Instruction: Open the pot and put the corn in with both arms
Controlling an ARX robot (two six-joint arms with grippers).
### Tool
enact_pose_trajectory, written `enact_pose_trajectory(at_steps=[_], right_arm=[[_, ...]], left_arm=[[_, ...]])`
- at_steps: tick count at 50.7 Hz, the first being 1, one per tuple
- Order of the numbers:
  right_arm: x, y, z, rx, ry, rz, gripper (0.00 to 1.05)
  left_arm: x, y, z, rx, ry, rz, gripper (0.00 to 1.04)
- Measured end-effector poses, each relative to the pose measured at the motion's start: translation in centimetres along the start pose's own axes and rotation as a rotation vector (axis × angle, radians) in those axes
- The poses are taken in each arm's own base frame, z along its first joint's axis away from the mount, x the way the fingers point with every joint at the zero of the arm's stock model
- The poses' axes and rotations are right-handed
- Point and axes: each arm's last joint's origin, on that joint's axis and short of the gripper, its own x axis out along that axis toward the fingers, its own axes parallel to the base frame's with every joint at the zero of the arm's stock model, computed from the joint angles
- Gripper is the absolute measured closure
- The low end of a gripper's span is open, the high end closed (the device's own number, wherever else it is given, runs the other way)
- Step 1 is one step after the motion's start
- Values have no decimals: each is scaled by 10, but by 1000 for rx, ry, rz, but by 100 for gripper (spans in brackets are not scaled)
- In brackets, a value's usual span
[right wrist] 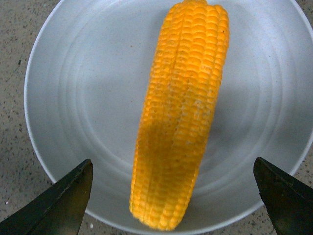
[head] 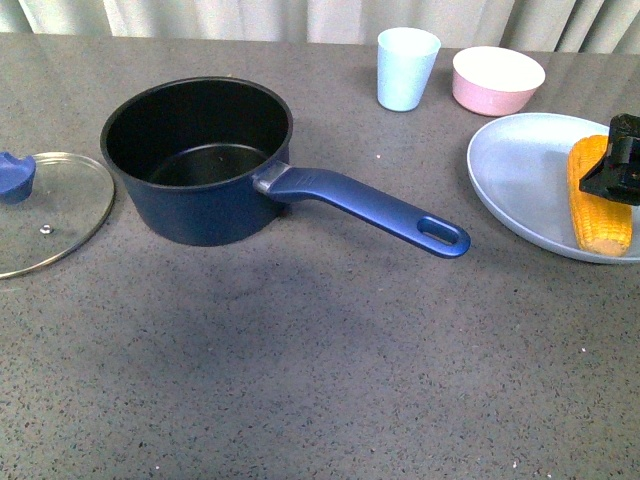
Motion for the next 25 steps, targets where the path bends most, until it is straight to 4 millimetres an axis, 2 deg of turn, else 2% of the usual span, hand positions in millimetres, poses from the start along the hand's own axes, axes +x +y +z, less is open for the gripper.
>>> enact_pose_trajectory(at_steps=[10, 22, 25], right_arm=[[16, 1, 8, 35, 6, -11, 9], [31, 1, 5, 63, 42, -17, 9], [33, 1, 5, 73, 45, -18, 12]], left_arm=[[0, 0, 0, 0, 0, 0, 9], [0, 0, 0, 0, 0, 0, 9], [0, 0, 0, 0, 0, 0, 9]])
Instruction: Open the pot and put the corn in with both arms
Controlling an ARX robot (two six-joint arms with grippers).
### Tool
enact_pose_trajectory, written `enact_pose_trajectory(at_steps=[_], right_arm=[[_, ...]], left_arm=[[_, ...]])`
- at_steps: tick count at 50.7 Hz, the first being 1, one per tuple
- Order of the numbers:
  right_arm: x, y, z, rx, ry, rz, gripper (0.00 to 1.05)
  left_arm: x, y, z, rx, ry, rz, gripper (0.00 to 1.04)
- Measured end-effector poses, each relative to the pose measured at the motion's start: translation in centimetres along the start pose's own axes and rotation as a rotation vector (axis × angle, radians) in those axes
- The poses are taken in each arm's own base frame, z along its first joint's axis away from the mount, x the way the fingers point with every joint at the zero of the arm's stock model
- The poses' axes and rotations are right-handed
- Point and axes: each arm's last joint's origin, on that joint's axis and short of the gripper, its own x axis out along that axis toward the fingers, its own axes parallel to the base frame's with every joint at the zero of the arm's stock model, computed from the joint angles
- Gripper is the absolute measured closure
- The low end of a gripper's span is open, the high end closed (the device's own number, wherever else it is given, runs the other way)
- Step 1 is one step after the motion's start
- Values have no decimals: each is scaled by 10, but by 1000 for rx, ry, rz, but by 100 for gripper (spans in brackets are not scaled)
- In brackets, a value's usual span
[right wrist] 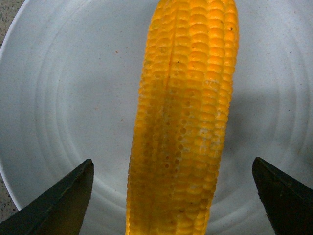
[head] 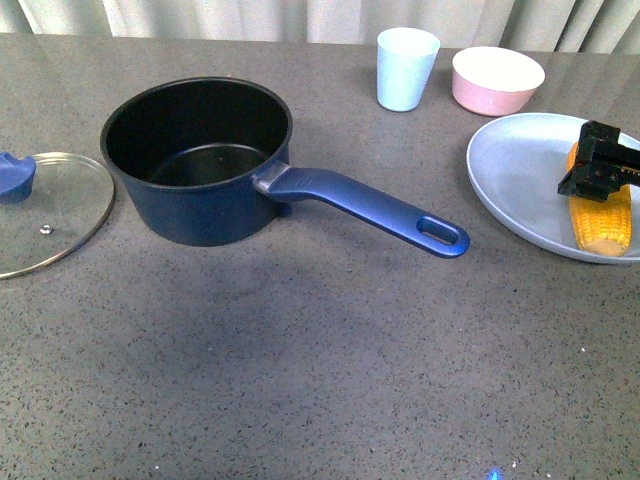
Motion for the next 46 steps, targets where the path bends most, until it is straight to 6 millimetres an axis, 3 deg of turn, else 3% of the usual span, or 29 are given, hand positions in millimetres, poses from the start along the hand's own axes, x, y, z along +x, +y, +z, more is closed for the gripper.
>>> enact_pose_trajectory(at_steps=[21, 36, 46], right_arm=[[3, 0, -2, 29, 12, 3, 68], [-6, -4, 1, 44, 10, 32, 87], [-44, 3, 23, 60, -71, 114, 92]], left_arm=[[0, 0, 0, 0, 0, 0, 9], [0, 0, 0, 0, 0, 0, 9], [0, 0, 0, 0, 0, 0, 9]])
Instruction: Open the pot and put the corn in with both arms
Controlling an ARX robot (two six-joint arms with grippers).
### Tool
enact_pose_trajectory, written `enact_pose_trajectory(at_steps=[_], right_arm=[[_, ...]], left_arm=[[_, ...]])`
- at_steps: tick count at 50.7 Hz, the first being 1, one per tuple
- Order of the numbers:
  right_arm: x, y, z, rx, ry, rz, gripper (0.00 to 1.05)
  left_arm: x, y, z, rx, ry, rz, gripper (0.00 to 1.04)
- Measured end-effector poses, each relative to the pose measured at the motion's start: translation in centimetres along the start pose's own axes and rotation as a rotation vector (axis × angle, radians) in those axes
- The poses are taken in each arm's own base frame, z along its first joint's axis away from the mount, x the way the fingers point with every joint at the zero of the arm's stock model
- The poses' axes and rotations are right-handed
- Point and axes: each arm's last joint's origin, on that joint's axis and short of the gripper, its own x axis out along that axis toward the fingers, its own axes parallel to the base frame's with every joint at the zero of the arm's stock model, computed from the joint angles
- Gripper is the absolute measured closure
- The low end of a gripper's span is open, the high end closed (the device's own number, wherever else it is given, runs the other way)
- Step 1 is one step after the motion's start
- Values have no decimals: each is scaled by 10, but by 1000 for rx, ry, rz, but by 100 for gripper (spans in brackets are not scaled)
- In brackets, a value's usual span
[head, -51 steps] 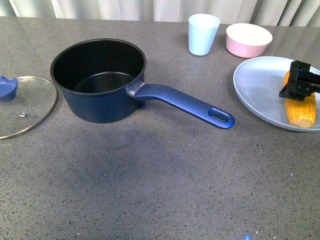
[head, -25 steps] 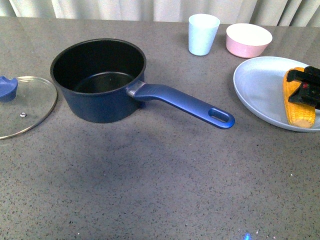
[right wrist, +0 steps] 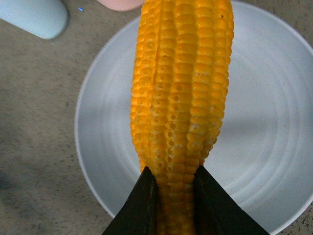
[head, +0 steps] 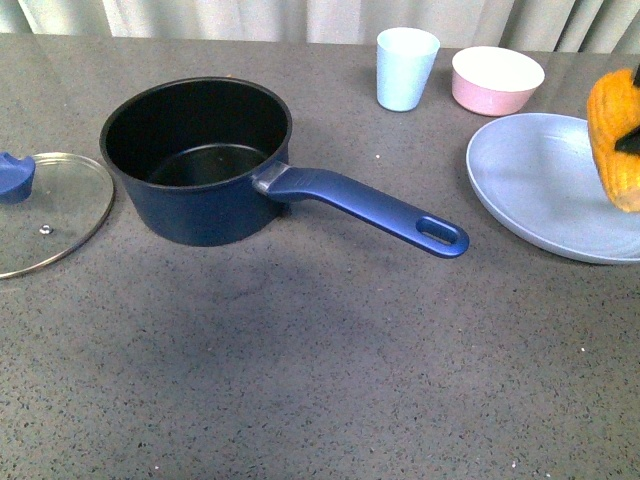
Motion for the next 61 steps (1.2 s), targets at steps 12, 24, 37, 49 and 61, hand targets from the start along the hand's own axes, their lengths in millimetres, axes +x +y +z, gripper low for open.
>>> enact_pose_trajectory(at_steps=[12, 24, 37, 49, 61], right_arm=[[-20, 62, 14, -67, -29, 147, 93], [-19, 156, 11, -196, 11, 338, 93], [5, 238, -12, -307, 89, 441, 89], [24, 277, -32, -361, 137, 464, 89], [35, 293, -35, -380, 143, 458, 76]], left_arm=[[0, 0, 0, 0, 0, 0, 9], [0, 0, 0, 0, 0, 0, 9], [0, 0, 0, 0, 0, 0, 9], [0, 0, 0, 0, 0, 0, 9], [0, 0, 0, 0, 0, 0, 9]])
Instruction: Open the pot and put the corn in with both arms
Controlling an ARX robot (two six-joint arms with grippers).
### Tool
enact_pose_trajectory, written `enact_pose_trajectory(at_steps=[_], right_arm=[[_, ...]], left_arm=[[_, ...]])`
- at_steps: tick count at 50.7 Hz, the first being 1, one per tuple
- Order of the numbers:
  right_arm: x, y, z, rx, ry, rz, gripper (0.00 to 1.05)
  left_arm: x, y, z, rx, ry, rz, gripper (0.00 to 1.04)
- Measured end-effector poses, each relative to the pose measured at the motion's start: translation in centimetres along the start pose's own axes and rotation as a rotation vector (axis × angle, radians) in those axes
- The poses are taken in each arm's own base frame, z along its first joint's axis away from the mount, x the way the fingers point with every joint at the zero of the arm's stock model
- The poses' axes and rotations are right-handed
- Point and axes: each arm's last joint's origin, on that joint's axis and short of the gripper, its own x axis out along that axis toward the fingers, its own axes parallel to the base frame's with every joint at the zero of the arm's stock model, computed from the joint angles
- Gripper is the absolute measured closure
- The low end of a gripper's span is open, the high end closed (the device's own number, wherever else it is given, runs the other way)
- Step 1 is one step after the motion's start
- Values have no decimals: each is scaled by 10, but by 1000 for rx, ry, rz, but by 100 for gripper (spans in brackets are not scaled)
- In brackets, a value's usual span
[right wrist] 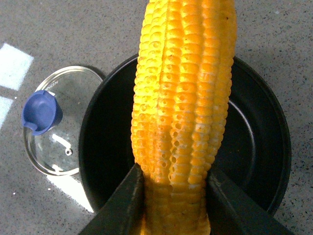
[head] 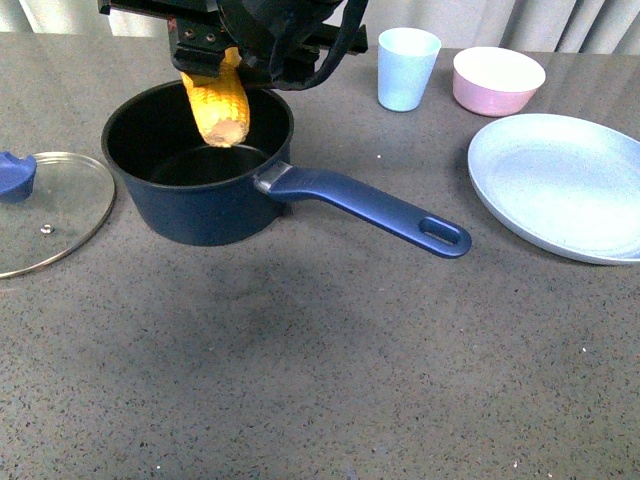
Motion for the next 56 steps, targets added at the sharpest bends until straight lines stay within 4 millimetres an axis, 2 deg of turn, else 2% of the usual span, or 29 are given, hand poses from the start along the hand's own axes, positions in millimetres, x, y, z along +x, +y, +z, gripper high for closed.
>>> enact_pose_trajectory(at_steps=[9, 17, 22, 28, 34, 38, 41, 49, 56], right_arm=[[8, 0, -4, -3, 12, -8, 44], [9, 0, -5, -4, 11, -9, 22], [8, -2, -7, -4, -6, -15, 16], [-7, -14, -12, 8, -47, -33, 12], [-37, -31, -10, 32, -123, -58, 10], [-71, -50, -6, 56, -198, -97, 9], [-107, -69, -8, 84, -261, -136, 9], [-187, -108, -40, 154, -348, -206, 9], [-228, -116, -56, 169, -397, -243, 9]], left_arm=[[0, 0, 0, 0, 0, 0, 9], [0, 0, 0, 0, 0, 0, 9], [0, 0, 0, 0, 0, 0, 9], [0, 0, 0, 0, 0, 0, 9], [0, 0, 0, 0, 0, 0, 9], [0, 0, 0, 0, 0, 0, 9], [0, 0, 0, 0, 0, 0, 9], [0, 0, 0, 0, 0, 0, 9], [0, 0, 0, 0, 0, 0, 9]])
